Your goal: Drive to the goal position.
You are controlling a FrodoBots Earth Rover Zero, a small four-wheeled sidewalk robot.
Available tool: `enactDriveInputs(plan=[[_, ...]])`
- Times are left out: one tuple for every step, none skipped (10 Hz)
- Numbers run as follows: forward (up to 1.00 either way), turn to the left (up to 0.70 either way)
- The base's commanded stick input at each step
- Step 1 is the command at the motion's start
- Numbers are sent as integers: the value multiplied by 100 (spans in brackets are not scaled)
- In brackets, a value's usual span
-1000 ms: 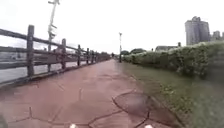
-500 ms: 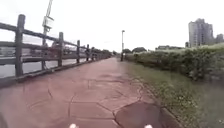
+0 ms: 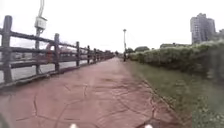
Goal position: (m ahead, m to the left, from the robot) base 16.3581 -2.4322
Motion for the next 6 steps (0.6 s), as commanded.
enactDriveInputs(plan=[[91,0],[91,0],[91,0],[91,0],[91,0],[91,0]])
